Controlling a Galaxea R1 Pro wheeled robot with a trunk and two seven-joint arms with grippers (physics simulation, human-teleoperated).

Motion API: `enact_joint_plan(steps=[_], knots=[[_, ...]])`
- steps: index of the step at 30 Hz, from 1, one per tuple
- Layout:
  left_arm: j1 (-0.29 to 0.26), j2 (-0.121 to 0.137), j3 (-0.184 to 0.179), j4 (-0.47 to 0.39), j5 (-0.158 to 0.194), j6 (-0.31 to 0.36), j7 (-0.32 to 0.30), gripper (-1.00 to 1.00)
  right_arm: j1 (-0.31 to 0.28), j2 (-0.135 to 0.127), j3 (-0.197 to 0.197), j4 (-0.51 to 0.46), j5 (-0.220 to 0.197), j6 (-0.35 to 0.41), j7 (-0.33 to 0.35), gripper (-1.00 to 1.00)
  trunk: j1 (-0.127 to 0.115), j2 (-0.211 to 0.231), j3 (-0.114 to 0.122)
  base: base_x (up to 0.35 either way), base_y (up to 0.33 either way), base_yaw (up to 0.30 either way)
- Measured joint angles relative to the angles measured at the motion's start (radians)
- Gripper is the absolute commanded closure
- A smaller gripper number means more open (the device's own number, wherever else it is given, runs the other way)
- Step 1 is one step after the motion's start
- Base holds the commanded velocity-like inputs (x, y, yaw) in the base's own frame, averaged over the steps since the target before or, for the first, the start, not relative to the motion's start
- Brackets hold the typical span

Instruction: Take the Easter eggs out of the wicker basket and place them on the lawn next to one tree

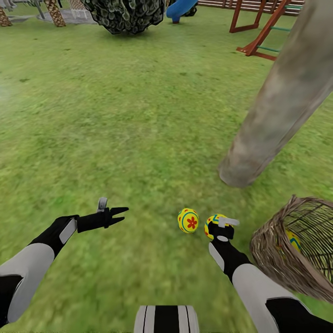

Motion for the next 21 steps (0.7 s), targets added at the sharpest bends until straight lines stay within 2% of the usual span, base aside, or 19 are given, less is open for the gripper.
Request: enact_joint_plan(steps=[10, 20, 21], knots=[[0.0, 0.0, 0.001, 0.0, 0.0, 0.0, -0.001, -1.0, 0.0, 0.0, 0.0, 0.0, 0.0, 0.0, -0.001, 1.0, 0.003, -0.001, -0.023, 0.0, 0.0, 0.0], [0.0, 0.0, 0.001, 0.0, 0.002, 0.0, -0.003, -1.0, 0.0, 0.0, 0.0, 0.0, 0.001, 0.0, -0.001, 1.0, 0.003, -0.001, -0.023, 0.0, 0.0, 0.0], [0.0, 0.0, 0.001, 0.0, 0.002, 0.0, -0.003, -1.0, 0.0, 0.0, 0.0, 0.0, 0.001, 0.0, -0.001, -1.0, 0.003, -0.001, -0.023, 0.0, 0.0, 0.0]])
